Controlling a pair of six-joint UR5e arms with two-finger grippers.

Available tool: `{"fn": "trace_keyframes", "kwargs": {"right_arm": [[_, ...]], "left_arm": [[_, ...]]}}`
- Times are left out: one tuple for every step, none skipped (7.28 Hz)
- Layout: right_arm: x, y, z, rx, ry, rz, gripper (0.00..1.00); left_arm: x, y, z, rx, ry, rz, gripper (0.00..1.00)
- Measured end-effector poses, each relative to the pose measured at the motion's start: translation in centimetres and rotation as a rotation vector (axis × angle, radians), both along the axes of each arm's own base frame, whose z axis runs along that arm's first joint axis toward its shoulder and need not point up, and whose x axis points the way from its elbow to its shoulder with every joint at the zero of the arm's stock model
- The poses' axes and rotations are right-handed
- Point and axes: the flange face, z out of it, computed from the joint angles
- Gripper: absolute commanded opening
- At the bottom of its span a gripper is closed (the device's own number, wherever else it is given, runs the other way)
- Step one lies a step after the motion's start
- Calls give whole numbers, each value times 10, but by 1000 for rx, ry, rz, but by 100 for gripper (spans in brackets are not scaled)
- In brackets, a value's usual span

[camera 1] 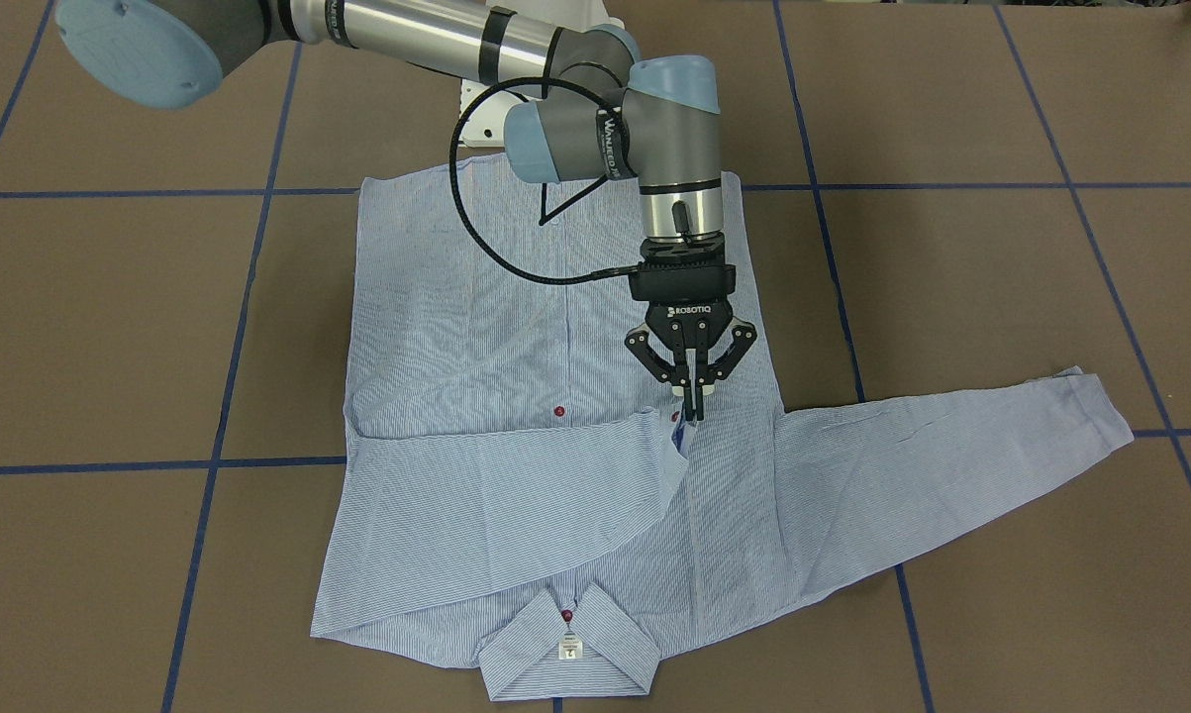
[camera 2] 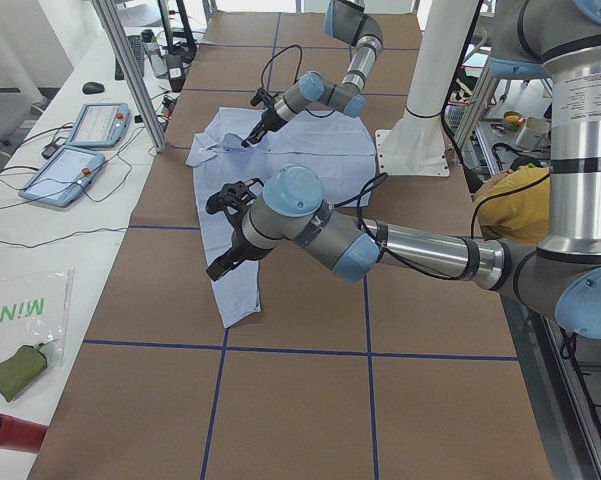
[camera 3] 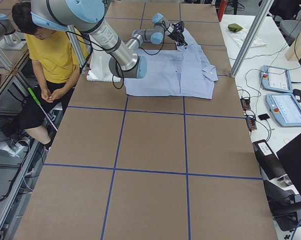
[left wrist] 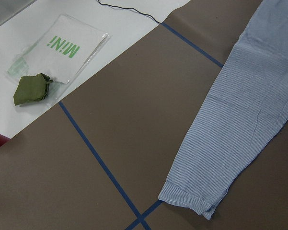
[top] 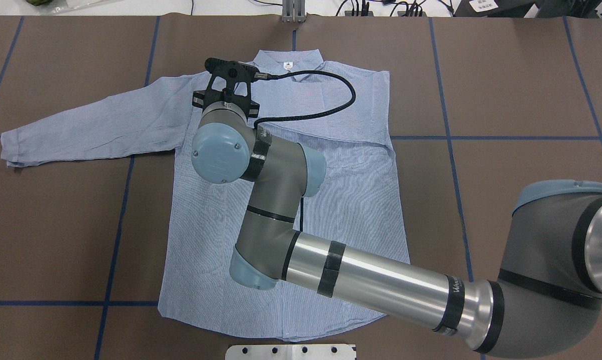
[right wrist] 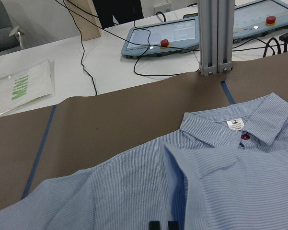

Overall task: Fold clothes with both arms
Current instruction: 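Carry the sleeve with the right gripper across the shirt front and release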

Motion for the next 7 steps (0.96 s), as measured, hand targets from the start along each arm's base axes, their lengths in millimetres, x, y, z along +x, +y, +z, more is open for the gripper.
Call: {"fn": "trace_keyframes", "kwargs": {"right_arm": [[-8,3,-9,-35,36,3,99],[-13,4,-21,-65,68,1,99],[-11,2,-34,-101,93,-10,100],[3,-10,-42,-158,104,-33,100],[29,-31,-40,-220,98,-59,100],[58,-52,-26,-263,85,-85,100],[93,-69,-3,-287,84,-126,100]], "left_arm": [[0,0,0,0,0,0,100],[0,0,0,-2,0,0,100],[0,-1,2,-12,6,-6,100],[1,-1,2,-40,27,-27,100],[4,-3,1,-59,54,-51,100],[15,-4,6,-60,68,-44,100],[34,-5,24,-78,76,-15,100]]}}
